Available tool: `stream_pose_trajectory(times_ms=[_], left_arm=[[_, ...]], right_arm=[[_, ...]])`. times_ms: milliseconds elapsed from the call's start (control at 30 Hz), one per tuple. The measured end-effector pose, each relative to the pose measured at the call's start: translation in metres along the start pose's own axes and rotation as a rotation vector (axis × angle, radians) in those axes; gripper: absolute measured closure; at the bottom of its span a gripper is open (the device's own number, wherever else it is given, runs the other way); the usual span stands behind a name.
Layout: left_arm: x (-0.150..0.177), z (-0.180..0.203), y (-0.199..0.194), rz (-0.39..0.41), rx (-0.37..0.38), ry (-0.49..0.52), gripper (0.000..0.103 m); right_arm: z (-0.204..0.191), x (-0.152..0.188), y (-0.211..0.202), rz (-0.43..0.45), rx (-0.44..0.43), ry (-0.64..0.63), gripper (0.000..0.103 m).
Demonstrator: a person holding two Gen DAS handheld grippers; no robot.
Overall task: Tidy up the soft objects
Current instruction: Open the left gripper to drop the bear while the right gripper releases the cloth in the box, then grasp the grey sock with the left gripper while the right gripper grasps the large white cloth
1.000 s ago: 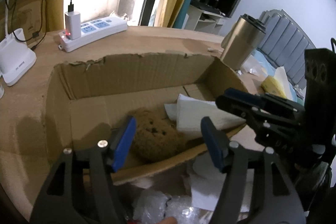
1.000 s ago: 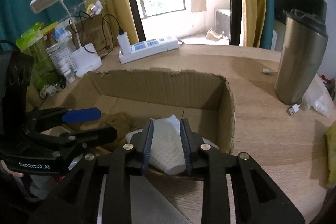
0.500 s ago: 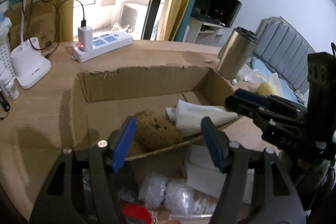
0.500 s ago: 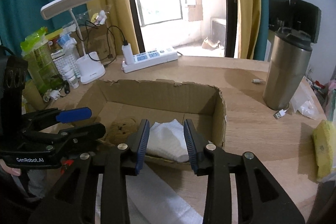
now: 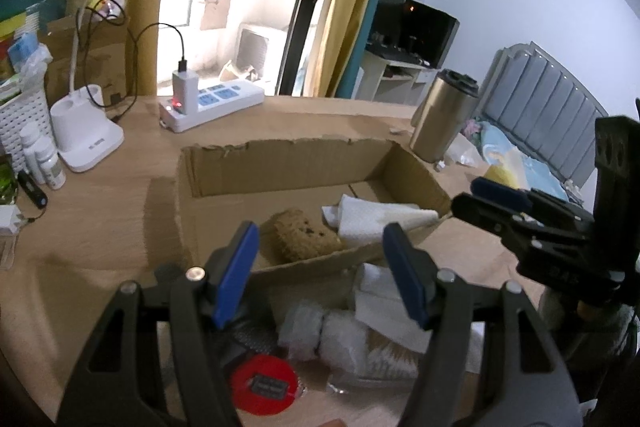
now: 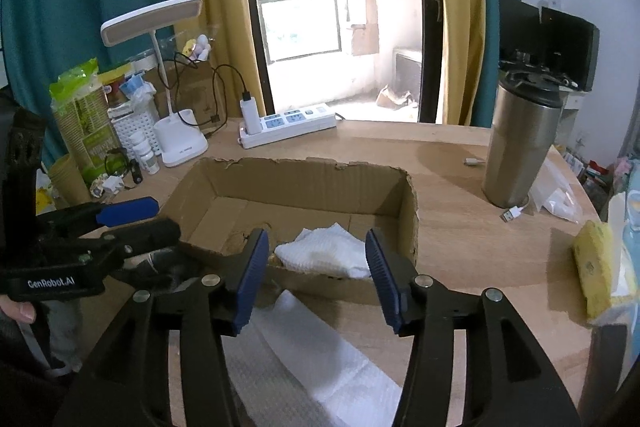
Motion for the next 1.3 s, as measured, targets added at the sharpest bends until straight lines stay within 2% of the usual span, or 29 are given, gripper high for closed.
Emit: stream_pose_trajectory(times_ms=[433,600,1000,1300], left_arm=[[0.012,-0.014,-0.025,0.018,-0.040,-0.007,0.037],[0.020,-0.021,-0.031,0.009,-0.064,-0.014,0.037],[0.048,-0.042,-0.029,-0.054,-0.168,-0.035,0.037],[0.057,-0.066,-0.020,-0.085,-0.251,-0.032,0.037]], right_arm=[[-0.006,0.016,-0.017,-0.004,0.025,0.011,0.047],[-0.007,0.025,-0.021,-0.012,0.032,0.021,0.042],[-0.003,0.059,-0.021,-0.059,0.034,0.069,0.042],[0.003,0.075,-0.015,-0.094,0.028,0.088,0.041]])
Point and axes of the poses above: each gripper's, at about its wrist camera, not at the fingertips, and y roughly the way its jaws point, z to its right, x to its underside, the point moved 5 cm from there along y, roughly the way its jaws point, and after that the axes turned 10 degrees about z, right-handed, at the moved point
